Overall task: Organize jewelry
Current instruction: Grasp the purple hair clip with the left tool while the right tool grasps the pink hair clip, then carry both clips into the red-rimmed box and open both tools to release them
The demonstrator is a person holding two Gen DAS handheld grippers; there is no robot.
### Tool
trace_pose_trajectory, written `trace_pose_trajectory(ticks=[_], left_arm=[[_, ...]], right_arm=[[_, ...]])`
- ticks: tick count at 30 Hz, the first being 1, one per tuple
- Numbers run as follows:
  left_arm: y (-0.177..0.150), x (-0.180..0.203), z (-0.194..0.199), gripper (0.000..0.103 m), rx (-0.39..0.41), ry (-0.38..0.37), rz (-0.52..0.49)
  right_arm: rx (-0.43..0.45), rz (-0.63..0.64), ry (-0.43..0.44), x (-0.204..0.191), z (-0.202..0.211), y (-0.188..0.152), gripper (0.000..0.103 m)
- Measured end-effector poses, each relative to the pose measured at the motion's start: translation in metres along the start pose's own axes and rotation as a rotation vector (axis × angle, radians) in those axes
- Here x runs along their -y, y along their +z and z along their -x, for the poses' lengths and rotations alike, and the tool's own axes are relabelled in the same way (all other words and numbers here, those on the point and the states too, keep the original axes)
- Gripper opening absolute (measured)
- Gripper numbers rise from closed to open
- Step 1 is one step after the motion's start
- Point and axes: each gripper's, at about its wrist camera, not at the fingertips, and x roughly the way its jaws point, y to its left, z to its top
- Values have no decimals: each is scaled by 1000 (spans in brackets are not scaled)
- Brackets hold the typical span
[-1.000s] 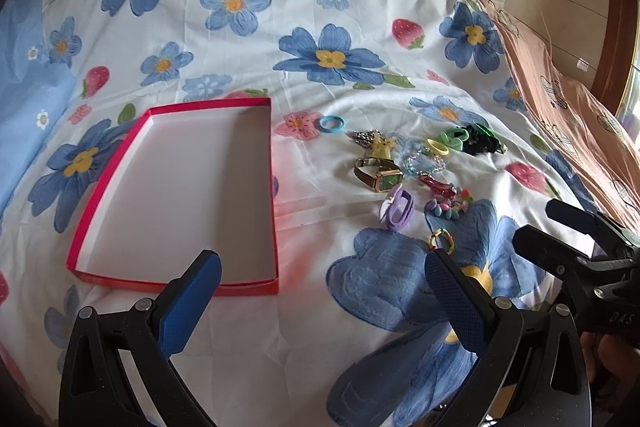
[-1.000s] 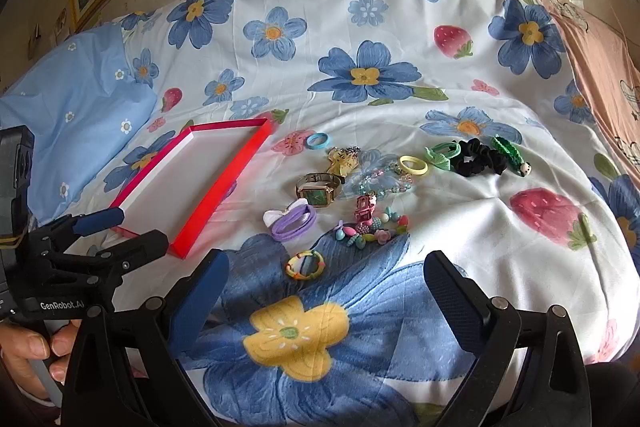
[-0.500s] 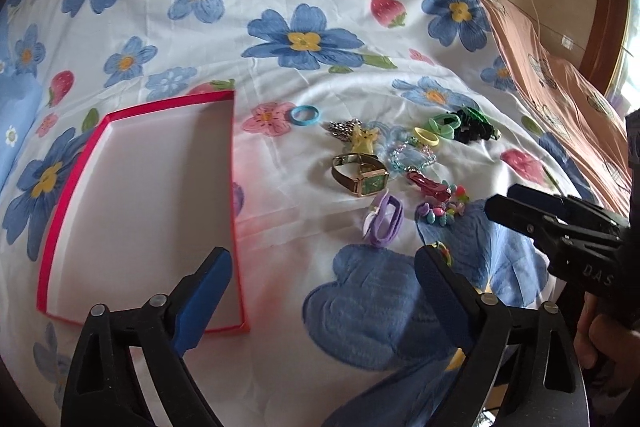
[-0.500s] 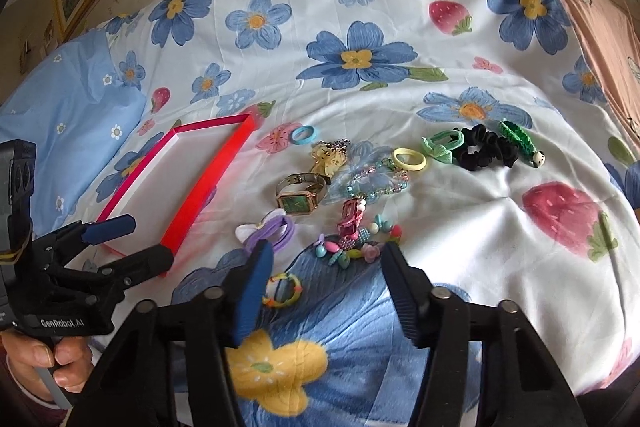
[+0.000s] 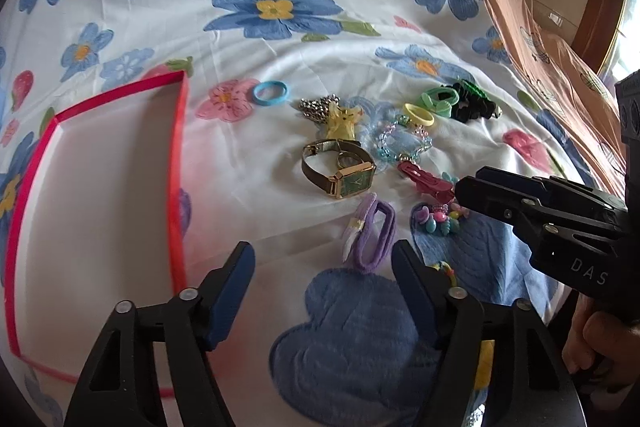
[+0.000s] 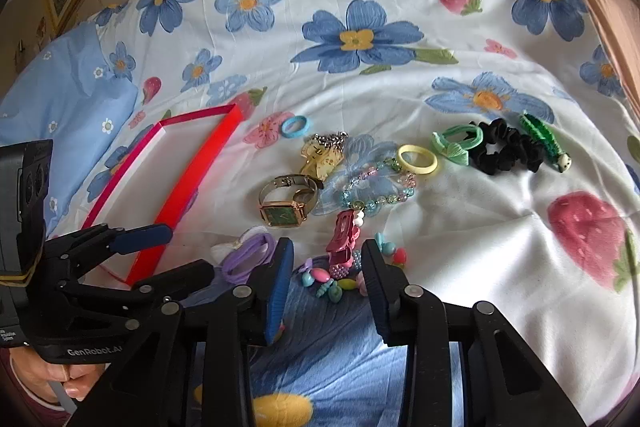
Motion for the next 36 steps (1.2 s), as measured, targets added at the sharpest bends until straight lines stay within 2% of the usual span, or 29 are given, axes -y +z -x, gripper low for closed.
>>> trace_pose_trajectory(ticks=[2,6,10,12,14,25,29,36], left_arm=[[3,-1,-10,61,-13,-8,-2],[8,-2,-27,43,-39,-44,1],[10,-4,-38,31,-49,-64,0],[11,-5,-40,17,-48,-80,4],[11,-6,-40,15,-46,-97,10],[2,-20,-2,12,14,-108,52],[-7,-33,24,12,50,-92,82],[-30,-69,65,12,92,-36,160]], right_arm=[[-15,2,-1,1,-7,3,33],[-43,8,-1,2,-18,4,30],[-76,13,-3,3,-30,3,26],[-87,18,-7,4,-34,3,23],[-87,22,-16,4,-36,4,17],[-29,25,-9,-2,-14,8,16],[-3,30,47,-17,-4,12,16],[5,86,158,-66,-7,17,16]])
